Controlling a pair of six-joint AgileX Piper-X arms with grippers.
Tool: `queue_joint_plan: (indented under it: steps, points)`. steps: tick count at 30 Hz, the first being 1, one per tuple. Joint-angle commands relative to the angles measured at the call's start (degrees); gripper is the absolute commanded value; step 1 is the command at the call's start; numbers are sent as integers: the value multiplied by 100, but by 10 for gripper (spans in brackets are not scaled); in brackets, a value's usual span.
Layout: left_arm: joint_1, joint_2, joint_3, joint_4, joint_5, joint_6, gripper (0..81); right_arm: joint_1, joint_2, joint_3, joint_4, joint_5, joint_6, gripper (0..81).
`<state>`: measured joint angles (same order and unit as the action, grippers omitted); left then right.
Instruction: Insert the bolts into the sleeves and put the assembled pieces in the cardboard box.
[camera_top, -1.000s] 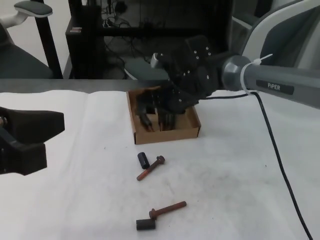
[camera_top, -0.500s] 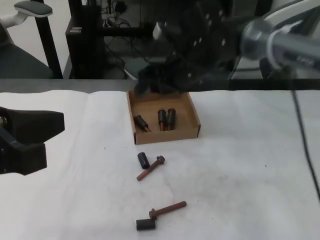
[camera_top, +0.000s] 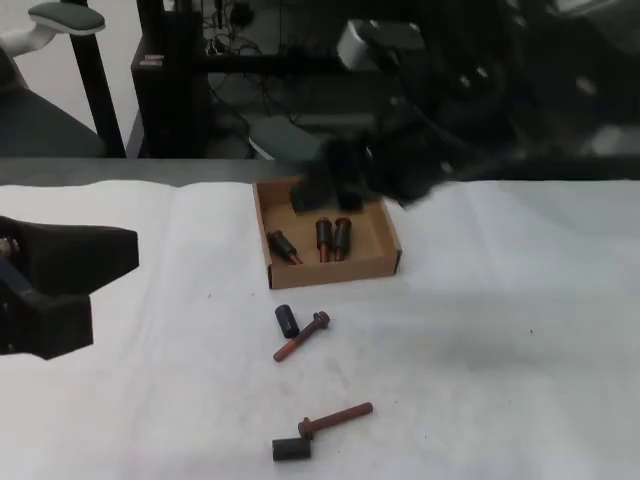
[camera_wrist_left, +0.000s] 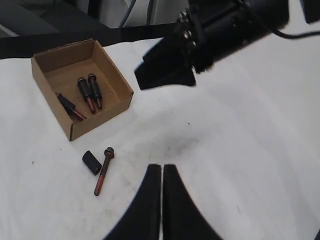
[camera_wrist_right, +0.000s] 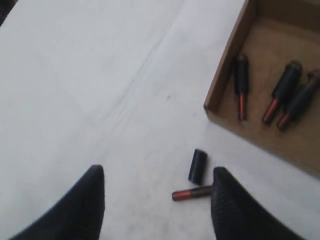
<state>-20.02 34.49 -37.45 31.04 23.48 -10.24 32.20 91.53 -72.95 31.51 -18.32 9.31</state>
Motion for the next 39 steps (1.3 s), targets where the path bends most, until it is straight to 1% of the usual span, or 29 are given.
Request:
queue_joint_plan:
  steps: [1,4,7,10,12,15,17,22,31,34,36,39]
  points:
    - [9,-55,-9,-37,169,17,17,168,-794,812,-417,171,393,617]
    - [9,-55,-9,-37,340,17,17,378,-1693,1596,-734,295,717,617]
    - [9,-86,-9,-37,402,71,17,632,-2605,2278,-955,674,751,617]
    - [9,-271,-9,-37,216,322,17,914,-3567,2885,-1085,1024,880,617]
    - [9,-470,-9,-19,78,292,17,1076,-4217,3250,-1089,1231,1032,617]
    - [-11,-791,-9,175,-41,134,17,1180,-4824,3629,-1089,1453,1269,617]
    - [-16,-1016,-9,465,-155,121,17,1185,-5163,3827,-1089,1464,1416,617]
    - [-16,-1293,-9,907,-294,180,17,1185,-5407,4007,-1079,1464,1484,617]
    - [-16,-1014,-9,897,-369,171,17,1185,-5406,4007,-1123,1464,1484,617]
    - [-16,-745,-9,897,-177,171,17,1185,-5406,4007,-1123,1464,1484,617]
    - [-16,-475,-9,897,66,182,17,1185,-5406,4007,-1123,1464,1484,617]
    - [-16,-35,-20,897,522,621,17,1185,-5406,4007,-1123,1464,1484,617]
